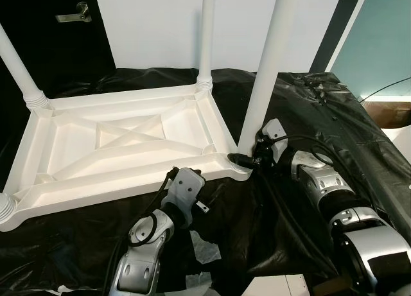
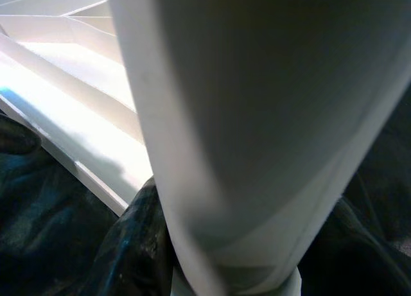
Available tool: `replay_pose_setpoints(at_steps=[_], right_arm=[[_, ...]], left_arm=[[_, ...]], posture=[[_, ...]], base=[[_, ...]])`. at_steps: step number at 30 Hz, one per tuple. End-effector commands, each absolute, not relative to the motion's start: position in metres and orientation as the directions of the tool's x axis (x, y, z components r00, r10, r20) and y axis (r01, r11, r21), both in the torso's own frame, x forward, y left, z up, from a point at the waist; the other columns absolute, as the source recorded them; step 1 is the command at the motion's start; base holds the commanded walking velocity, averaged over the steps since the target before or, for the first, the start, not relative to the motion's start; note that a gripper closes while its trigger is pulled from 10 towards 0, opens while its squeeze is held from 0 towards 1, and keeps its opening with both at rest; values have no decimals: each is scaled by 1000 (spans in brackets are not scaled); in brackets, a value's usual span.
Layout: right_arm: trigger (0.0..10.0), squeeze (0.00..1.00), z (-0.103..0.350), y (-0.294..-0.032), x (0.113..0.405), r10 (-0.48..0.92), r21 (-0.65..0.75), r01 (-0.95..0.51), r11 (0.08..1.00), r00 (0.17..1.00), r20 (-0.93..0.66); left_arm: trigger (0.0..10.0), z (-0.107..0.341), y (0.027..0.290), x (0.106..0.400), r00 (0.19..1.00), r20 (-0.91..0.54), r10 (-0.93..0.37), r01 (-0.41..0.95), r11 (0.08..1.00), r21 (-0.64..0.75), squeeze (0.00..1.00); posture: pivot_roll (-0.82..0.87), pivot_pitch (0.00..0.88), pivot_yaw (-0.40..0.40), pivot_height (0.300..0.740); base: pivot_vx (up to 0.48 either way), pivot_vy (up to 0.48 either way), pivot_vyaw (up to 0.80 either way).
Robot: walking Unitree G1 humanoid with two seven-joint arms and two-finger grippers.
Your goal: Building children table
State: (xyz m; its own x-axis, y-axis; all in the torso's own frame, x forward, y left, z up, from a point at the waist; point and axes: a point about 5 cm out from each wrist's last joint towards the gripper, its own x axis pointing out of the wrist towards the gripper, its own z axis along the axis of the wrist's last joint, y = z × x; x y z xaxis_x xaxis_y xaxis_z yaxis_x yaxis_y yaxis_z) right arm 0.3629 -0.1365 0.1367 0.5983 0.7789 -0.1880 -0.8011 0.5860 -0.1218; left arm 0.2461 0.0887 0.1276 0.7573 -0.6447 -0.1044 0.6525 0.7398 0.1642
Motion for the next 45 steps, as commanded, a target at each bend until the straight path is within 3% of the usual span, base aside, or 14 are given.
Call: replay_pose_setpoints(at_steps=[1,8,9,10,16,18,24,26,43,44,45], right_arm=[[0,0,131,-141,364,745,-142,-779,610,626,-232],[0,0,123,-144,362,680,-142,-716,683,695,-232],[9647,0,120,-144,360,656,-152,-693,705,718,-233],[10000,0,118,-143,358,630,-149,-667,730,741,-231],[10000,0,113,-142,358,554,-111,-585,803,802,-225],[10000,0,109,-136,355,462,-99,-490,866,860,-219],[10000,0,101,-125,348,297,-66,-316,946,932,-209],[10000,0,99,-118,343,143,-58,-156,986,973,-184],[10000,35,109,-112,337,101,30,-98,995,988,-118],[10000,1000,112,-111,337,106,41,-103,994,989,-103],[10000,1000,112,-111,337,106,41,-103,994,989,-103]], left_arm=[[10000,129,95,249,848,-82,-523,529,829,179,0],[10000,130,95,249,848,-82,-524,530,829,178,0],[10000,129,95,248,844,-84,-529,536,826,177,0],[10000,129,93,248,840,-86,-535,542,822,175,0],[10000,129,92,247,833,-89,-546,553,816,171,0],[10000,129,90,247,826,-94,-556,564,809,169,0],[10000,129,89,247,821,-96,-563,571,804,164,0],[10000,129,87,247,819,-95,-566,574,803,162,0],[10000,128,89,245,824,-98,-559,567,808,159,0],[10000,128,89,245,824,-98,-558,567,808,159,0],[10000,128,89,245,824,-98,-558,567,808,159,0]], posture=[[198,0,-102,740],[186,1,-96,740],[179,5,-90,740],[171,11,-86,740],[164,17,-82,740],[152,27,-75,740],[150,28,-75,740],[148,29,-76,740],[157,32,-79,740],[158,32,-78,740],[158,32,-78,740]], base=[[0,0,0],[0,0,0],[0,0,0],[0,0,0],[0,0,0],[0,0,0],[0,0,0],[0,0,0],[0,0,0],[0,0,0],[0,0,0]])
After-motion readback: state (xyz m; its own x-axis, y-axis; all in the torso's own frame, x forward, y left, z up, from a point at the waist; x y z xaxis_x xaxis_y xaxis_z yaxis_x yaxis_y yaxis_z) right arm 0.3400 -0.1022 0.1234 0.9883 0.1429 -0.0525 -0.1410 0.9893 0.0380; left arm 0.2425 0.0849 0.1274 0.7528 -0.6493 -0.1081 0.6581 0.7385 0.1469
